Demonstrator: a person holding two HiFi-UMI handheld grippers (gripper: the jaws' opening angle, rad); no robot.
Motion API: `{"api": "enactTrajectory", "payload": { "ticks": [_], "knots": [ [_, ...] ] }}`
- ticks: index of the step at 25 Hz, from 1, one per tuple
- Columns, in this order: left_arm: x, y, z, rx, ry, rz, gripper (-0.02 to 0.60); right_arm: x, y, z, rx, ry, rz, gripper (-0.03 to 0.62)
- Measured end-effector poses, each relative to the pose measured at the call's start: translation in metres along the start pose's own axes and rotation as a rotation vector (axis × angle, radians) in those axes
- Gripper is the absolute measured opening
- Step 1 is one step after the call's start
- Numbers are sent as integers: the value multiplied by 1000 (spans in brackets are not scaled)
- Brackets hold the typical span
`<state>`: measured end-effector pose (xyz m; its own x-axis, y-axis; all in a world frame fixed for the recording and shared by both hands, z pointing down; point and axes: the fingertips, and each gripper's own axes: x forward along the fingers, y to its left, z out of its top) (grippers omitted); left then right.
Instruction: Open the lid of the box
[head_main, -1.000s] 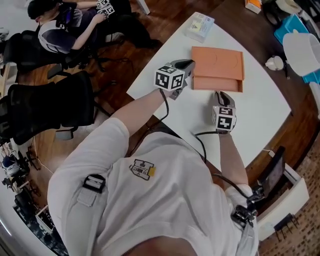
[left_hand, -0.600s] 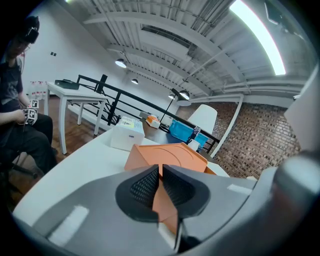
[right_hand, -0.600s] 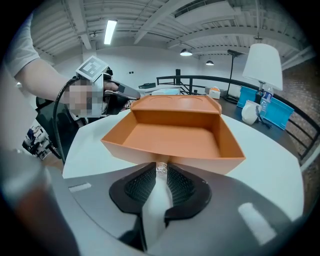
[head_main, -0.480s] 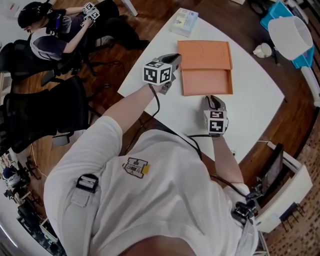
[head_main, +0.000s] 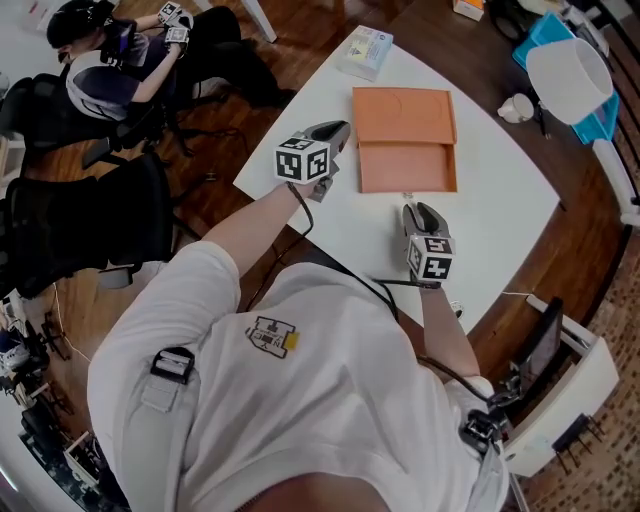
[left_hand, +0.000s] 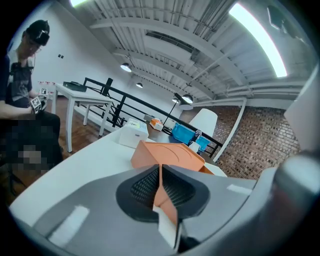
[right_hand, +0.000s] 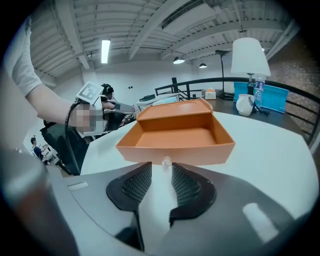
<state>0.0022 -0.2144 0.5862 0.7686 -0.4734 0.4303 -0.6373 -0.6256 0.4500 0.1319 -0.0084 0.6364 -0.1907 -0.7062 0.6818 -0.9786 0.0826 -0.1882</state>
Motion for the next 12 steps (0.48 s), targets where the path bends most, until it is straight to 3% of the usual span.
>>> {"api": "enactTrajectory", "payload": {
  "ticks": [5, 8, 12],
  "knots": [
    [-53, -28, -73, -26, 78, -19, 0, -42, -1, -38, 15, -48, 10, 17],
    [-77, -52, -120, -31, 153, -55, 0, -55, 8, -55, 7, -62, 26, 0],
    [-78, -90, -159, 22, 231, -138, 0, -61, 6, -61, 21, -74, 29, 0]
  ]
}}
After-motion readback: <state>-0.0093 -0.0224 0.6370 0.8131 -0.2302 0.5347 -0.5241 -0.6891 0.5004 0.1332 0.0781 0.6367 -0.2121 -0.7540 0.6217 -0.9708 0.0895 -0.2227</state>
